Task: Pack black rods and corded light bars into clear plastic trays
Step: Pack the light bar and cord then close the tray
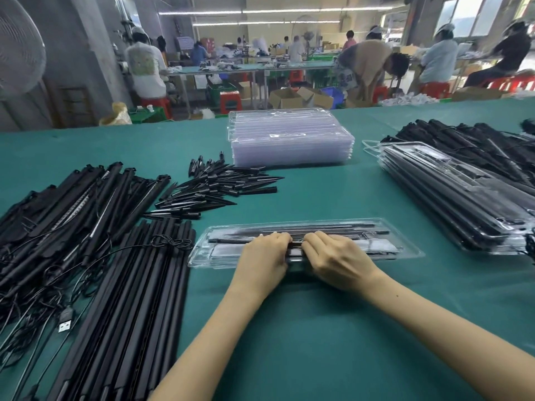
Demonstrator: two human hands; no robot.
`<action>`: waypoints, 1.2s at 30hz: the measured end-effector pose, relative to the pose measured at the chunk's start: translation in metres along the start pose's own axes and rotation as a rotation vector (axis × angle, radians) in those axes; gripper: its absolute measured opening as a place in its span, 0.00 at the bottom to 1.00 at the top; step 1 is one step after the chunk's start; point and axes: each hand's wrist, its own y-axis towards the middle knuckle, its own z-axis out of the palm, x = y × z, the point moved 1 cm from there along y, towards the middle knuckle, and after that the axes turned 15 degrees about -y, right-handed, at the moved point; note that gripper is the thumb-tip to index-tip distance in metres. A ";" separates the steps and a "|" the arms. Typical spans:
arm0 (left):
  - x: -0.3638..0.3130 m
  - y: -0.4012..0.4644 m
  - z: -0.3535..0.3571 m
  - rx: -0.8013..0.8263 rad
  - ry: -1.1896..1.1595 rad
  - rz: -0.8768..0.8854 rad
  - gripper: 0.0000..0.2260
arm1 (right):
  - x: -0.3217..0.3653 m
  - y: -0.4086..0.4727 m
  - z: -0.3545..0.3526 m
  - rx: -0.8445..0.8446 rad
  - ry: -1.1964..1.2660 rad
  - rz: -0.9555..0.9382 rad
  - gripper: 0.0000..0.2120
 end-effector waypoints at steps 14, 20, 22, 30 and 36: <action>-0.011 -0.009 0.005 -0.247 -0.020 0.141 0.22 | 0.008 -0.005 0.002 -0.018 0.080 0.102 0.08; -0.007 -0.007 0.005 -0.178 -0.286 -0.012 0.24 | 0.013 0.005 0.000 -0.001 -0.008 0.122 0.10; -0.007 -0.006 0.003 -0.194 -0.316 0.004 0.24 | 0.016 0.009 -0.002 0.005 -0.045 0.113 0.12; -0.012 -0.007 -0.004 -0.106 -0.192 -0.013 0.20 | 0.020 0.024 -0.005 0.089 -0.153 0.040 0.24; 0.039 -0.039 -0.040 -0.093 0.062 -0.064 0.27 | 0.008 0.017 -0.003 0.111 -0.067 -0.023 0.15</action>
